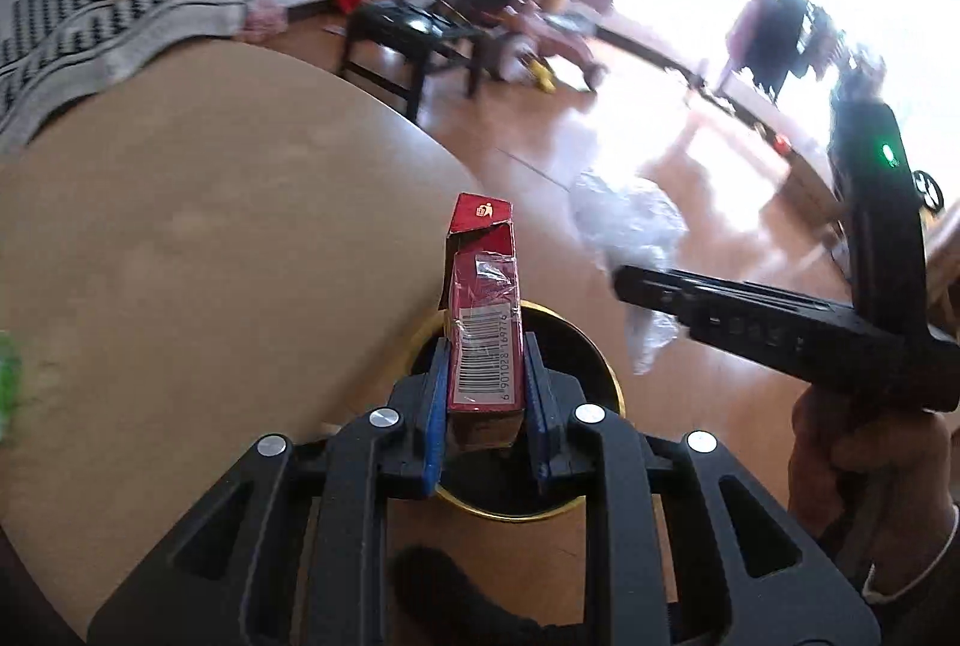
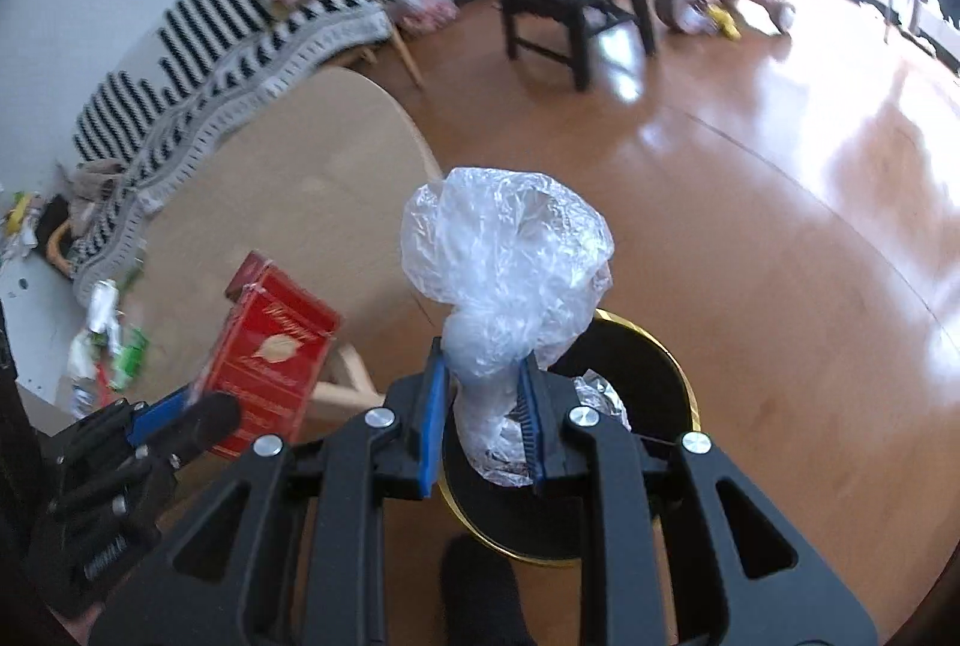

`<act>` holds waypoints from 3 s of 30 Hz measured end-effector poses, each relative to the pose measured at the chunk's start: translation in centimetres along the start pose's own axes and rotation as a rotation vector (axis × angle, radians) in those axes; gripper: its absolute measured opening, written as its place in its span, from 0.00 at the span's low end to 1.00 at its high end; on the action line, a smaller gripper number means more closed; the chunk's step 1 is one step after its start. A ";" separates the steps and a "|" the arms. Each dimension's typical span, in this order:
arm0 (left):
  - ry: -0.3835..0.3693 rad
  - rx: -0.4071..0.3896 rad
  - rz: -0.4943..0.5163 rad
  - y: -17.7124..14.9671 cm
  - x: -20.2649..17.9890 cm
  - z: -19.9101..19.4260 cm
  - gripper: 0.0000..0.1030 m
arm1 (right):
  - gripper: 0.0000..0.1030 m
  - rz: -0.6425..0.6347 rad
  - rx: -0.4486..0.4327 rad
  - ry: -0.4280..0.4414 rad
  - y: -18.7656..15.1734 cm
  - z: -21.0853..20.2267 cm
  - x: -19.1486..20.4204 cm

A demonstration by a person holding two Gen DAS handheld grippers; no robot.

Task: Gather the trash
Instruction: 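Carry red box and plastic bag to the bin and release both into it, then return both tools over the table toward the green tray and foil, then grasp the crumpled foil wrapper with the left tool while the right tool grasps the green plastic tray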

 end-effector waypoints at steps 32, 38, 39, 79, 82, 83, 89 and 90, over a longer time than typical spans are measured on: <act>-0.051 0.134 0.024 -4.1 -2.7 9.0 0.65 | 0.63 -0.029 0.161 -0.080 0.0 5.5 -1.4; -0.042 0.074 0.064 -4.1 -0.2 1.0 0.81 | 0.66 -0.085 0.051 -0.015 1.5 1.5 3.8; -0.031 0.060 0.063 -4.2 0.8 -0.7 0.82 | 0.66 -0.096 0.029 0.000 1.7 0.8 5.1; 0.622 0.006 -0.308 -20.7 44.6 -22.0 0.91 | 0.80 -0.531 0.072 -0.027 -10.1 12.6 41.6; 0.612 0.026 -0.371 -21.0 45.7 -21.7 0.91 | 0.80 -0.529 0.087 -0.027 -10.1 13.4 41.1; 0.605 0.016 -0.397 -21.0 46.1 -21.8 0.91 | 0.80 -0.522 0.084 -0.027 -10.0 13.5 41.0; 0.605 0.046 -0.400 -20.7 46.0 -21.4 0.49 | 0.32 -0.525 0.078 -0.015 -9.6 13.2 41.3; 0.611 0.054 -0.408 -20.7 46.0 -21.5 0.41 | 0.32 -0.519 0.087 -0.006 -9.6 13.0 41.2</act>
Point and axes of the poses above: each gripper's, at about its wrist camera, not at the fingertips, and z roughly the way its jaws point, x to its left, y to its top, the point moved 4 cm from there along z, roughly the way its jaws point, and after that the axes turned 7 degrees about z, right-handed, at the moved point
